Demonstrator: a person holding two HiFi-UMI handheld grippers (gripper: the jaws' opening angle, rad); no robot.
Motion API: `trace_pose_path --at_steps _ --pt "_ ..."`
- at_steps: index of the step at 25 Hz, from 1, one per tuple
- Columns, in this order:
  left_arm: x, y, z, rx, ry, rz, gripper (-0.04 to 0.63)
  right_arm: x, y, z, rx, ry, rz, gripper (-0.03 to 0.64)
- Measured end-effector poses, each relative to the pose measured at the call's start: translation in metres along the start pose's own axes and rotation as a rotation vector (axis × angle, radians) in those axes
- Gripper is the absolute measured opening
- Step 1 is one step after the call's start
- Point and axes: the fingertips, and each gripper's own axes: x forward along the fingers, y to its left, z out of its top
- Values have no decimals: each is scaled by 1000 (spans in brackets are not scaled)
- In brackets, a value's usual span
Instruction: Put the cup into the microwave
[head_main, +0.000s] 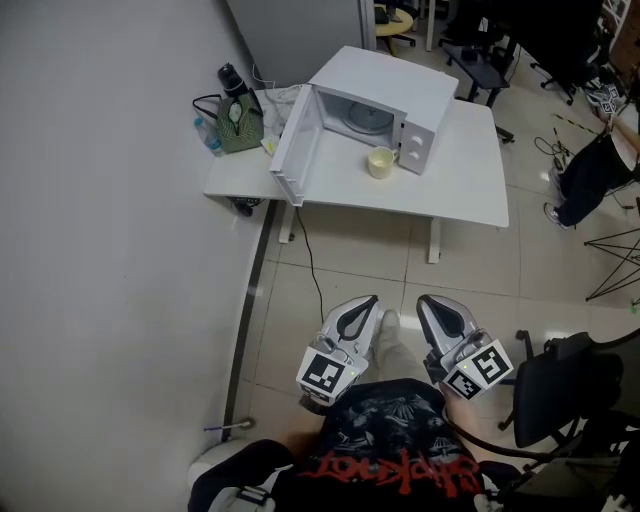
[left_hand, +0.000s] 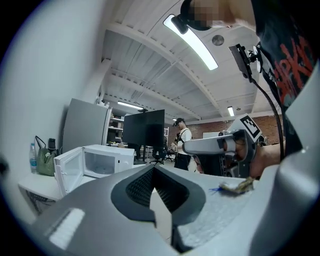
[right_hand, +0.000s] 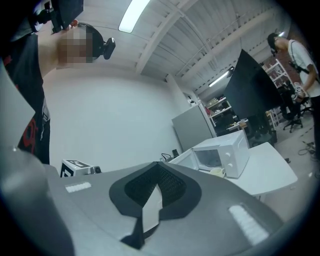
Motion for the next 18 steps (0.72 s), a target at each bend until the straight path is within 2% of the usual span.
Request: trace_pose_path --at_steps 5,11,14,18 --pt "42 32 -6 -32 33 28 3 27 -48 12 14 -14 26 0" --pt "99 55 21 0 17 24 3 56 -105 44 -8 -50 56 0" --pt "114 69 32 19 -7 38 3 71 -121 50 -9 -41 77 0" --pt "119 89 21 -19 39 55 3 90 -129 41 -6 1 106 0"
